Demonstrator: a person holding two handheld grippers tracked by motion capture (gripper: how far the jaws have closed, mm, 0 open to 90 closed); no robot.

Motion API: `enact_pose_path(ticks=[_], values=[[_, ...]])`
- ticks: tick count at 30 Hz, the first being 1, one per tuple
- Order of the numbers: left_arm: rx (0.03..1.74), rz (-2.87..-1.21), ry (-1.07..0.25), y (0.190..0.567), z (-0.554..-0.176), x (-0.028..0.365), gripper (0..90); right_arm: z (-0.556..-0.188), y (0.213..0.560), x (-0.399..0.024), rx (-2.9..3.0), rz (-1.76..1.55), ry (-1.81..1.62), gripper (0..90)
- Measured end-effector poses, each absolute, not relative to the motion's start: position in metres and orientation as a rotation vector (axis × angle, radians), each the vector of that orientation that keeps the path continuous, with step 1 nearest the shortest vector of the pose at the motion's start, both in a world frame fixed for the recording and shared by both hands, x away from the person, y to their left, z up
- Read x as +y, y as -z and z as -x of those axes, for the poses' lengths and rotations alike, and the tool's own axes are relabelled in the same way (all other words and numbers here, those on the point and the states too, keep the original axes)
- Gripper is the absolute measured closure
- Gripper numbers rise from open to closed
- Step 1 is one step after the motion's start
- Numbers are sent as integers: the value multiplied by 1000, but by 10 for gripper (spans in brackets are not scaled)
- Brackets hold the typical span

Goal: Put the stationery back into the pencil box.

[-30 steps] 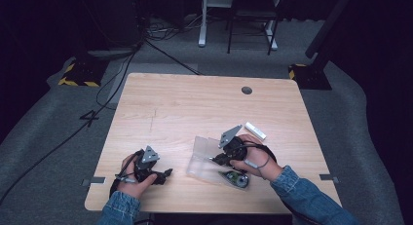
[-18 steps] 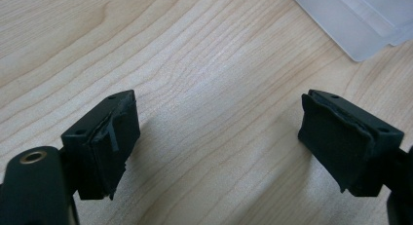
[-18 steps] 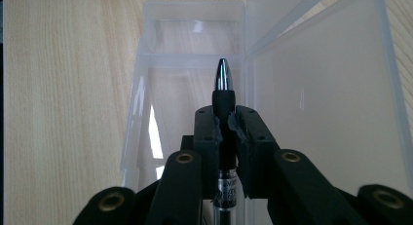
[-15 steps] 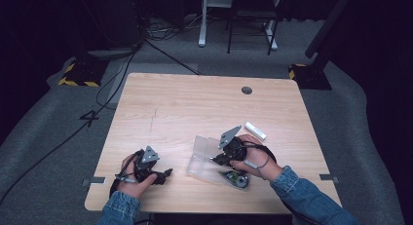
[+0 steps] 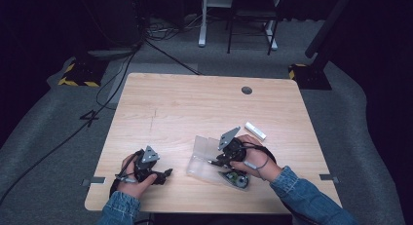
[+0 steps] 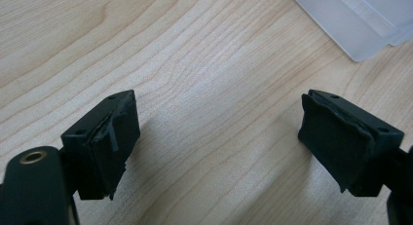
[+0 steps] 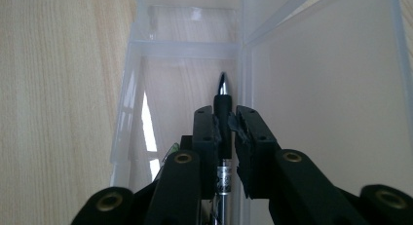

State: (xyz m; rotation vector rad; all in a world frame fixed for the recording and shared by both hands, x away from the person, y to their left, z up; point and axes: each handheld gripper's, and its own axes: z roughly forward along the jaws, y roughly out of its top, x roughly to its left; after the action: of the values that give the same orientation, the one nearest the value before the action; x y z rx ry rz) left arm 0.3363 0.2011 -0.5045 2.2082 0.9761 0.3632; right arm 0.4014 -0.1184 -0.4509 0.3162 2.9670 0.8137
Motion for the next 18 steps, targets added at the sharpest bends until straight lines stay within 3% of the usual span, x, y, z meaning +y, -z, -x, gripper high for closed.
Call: enact_pose_path(ticks=[8, 13, 18], values=[[976, -2209, -362, 505, -336, 201, 148, -400, 451, -118, 2967, -313, -810, 790], [976, -2208, -363, 505, -336, 201, 148, -393, 451, -115, 3009, -299, -776, 869], [976, -2209, -362, 505, -336, 201, 148, -392, 458, -112, 3020, -288, -730, 870]])
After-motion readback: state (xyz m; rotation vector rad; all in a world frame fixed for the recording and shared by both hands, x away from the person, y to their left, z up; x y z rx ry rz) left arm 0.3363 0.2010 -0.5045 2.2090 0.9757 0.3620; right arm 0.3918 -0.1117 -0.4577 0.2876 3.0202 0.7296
